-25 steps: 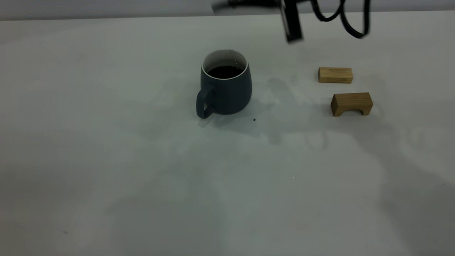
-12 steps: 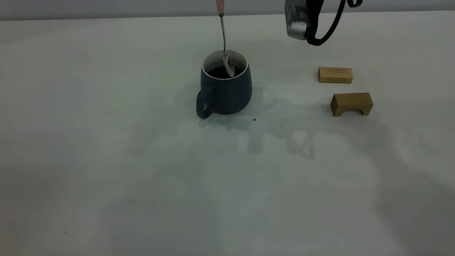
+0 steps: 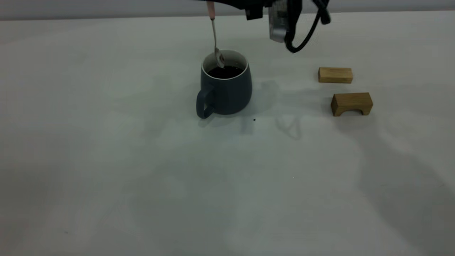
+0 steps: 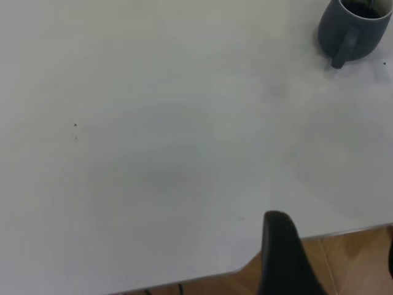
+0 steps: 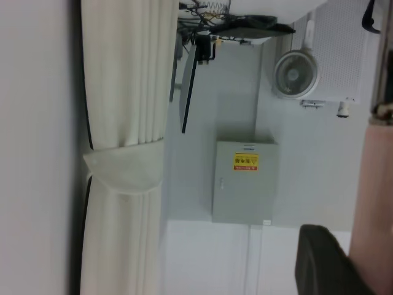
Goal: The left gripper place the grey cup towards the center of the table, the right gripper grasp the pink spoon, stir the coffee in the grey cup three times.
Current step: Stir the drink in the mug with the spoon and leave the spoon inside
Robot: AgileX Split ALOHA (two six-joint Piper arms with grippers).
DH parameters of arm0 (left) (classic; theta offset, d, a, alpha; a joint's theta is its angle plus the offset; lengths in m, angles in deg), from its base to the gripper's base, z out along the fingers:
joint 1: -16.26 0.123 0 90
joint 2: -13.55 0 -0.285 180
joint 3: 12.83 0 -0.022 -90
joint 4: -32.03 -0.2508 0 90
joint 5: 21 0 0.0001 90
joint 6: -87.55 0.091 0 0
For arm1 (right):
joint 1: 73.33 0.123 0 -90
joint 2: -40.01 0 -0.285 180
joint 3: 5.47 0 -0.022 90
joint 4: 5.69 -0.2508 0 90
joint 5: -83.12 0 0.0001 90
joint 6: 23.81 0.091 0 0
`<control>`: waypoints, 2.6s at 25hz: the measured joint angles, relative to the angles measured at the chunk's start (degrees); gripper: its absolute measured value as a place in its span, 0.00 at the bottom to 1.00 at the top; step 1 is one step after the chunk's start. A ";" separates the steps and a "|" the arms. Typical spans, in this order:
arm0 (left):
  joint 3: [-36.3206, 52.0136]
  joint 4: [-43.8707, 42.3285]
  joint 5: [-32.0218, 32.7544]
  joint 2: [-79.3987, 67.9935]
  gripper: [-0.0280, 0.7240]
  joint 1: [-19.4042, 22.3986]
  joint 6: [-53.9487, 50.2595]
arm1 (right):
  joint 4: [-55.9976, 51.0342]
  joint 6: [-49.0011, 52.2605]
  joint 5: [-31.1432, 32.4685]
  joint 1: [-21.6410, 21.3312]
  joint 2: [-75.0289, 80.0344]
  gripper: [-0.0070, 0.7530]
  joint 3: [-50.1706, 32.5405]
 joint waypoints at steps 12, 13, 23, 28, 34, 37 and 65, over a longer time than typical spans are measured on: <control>0.00 0.00 0.00 0.00 0.68 0.00 0.00 | 0.18 -0.23 -1.33 -0.93 6.48 0.18 1.04; 0.00 0.00 0.00 0.00 0.68 0.00 0.00 | 0.02 -0.23 -0.80 -0.82 6.68 0.18 1.09; 0.00 0.00 0.00 0.00 0.68 0.00 0.00 | 0.08 -0.28 -0.12 -0.41 10.34 0.18 9.66; 0.00 0.00 0.00 0.00 0.68 0.00 0.00 | 1.73 -0.32 -0.72 -1.26 10.43 0.18 9.90; 0.00 0.00 0.00 0.00 0.68 0.00 0.00 | 9.92 -0.09 -1.29 -3.95 10.43 0.18 10.11; 0.00 0.00 0.00 0.00 0.68 0.00 0.00 | 12.06 1.17 -0.33 -4.02 10.37 0.18 10.11; 0.00 0.00 0.00 0.00 0.68 0.00 0.00 | 9.93 -1.42 -3.19 -2.56 10.37 0.18 10.13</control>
